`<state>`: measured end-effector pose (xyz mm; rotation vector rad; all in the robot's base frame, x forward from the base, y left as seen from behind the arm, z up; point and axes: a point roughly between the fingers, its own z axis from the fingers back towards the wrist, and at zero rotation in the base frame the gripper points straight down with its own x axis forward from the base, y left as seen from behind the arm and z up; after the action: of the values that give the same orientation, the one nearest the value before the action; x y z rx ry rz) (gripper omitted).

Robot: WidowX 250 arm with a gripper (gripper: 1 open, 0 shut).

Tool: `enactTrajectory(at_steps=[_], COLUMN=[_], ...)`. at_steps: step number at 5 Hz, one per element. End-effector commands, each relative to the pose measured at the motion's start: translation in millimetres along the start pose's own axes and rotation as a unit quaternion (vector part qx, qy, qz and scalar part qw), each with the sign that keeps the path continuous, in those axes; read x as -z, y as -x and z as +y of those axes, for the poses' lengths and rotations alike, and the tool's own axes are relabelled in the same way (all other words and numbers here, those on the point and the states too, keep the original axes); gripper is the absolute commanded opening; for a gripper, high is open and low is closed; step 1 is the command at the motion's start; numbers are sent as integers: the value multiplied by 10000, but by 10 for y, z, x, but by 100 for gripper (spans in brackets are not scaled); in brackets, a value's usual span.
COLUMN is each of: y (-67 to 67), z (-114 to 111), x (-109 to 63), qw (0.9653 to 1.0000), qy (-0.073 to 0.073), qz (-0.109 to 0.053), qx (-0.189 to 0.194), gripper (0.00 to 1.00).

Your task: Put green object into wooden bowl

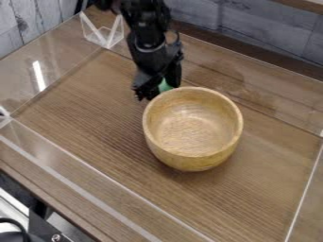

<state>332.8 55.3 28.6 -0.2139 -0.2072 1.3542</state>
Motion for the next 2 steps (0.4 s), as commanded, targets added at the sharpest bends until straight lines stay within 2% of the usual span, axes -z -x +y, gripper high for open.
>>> enactTrajectory(at_steps=[1, 2], y=[-61, -110], z=[-148, -185], x=[11, 32], qw=[9994, 9995], qy=[144, 92], qz=[-43, -116], qx=[307, 288], gripper=[100, 100])
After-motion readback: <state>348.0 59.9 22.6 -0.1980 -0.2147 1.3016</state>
